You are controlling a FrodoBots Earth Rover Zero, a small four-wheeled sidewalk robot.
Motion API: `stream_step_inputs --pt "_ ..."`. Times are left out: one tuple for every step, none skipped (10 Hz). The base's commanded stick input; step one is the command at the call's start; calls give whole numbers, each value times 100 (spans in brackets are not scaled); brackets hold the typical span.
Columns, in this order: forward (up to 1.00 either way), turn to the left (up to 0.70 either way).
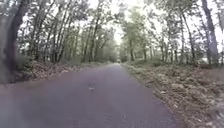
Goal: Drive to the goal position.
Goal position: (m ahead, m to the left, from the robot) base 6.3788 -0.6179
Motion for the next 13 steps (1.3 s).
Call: stream_step_inputs --pt "70 -2" --pt "70 -1" --pt "70 -8" --pt "70 -6" --pt "70 -4" --pt "70 -2" --pt "70 0" --pt "70 0" --pt "70 0" --pt "70 0" --pt "70 0" --pt "70 0" --pt "70 0"
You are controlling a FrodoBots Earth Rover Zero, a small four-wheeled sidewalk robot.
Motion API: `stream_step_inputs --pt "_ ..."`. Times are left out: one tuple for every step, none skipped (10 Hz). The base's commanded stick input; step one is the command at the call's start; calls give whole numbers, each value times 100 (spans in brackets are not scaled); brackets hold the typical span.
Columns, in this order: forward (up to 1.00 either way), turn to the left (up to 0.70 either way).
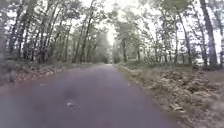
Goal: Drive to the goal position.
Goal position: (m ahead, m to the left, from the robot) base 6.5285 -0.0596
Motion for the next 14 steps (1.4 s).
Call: stream_step_inputs --pt "70 0" --pt "70 0" --pt "70 0" --pt "70 0" --pt "70 0" --pt "70 0" --pt "70 0" --pt "70 0" --pt "70 0" --pt "70 0" --pt "70 0" --pt "70 0" --pt "70 0" --pt "70 0"
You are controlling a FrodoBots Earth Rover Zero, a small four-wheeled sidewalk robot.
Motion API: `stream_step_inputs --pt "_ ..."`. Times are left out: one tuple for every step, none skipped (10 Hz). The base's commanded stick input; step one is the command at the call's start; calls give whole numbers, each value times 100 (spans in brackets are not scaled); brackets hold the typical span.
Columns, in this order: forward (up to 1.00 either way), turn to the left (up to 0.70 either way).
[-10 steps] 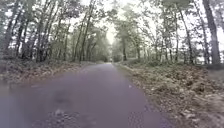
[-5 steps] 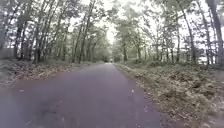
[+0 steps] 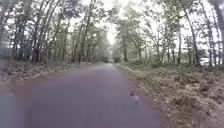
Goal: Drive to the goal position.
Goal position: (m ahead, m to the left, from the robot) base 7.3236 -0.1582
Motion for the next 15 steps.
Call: stream_step_inputs --pt "70 0" --pt "70 0" --pt "70 0" --pt "70 0" --pt "70 0" --pt "70 0" --pt "70 0" --pt "70 0" --pt "70 0" --pt "70 0" --pt "70 0" --pt "70 0" --pt "70 0" --pt "70 0" --pt "70 0"
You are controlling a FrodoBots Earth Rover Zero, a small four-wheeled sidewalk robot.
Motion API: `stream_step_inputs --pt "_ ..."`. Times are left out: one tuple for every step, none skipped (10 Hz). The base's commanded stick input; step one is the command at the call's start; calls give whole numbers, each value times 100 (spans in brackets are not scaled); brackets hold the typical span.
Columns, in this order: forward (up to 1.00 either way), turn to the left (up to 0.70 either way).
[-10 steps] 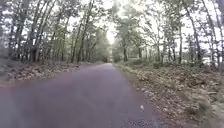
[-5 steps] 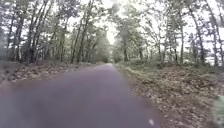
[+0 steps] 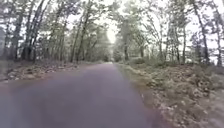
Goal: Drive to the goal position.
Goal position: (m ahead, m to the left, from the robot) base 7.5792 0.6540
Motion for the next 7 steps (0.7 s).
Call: stream_step_inputs --pt "70 0" --pt "70 0" --pt "70 0" --pt "70 0" --pt "70 0" --pt "70 0" --pt "70 0"
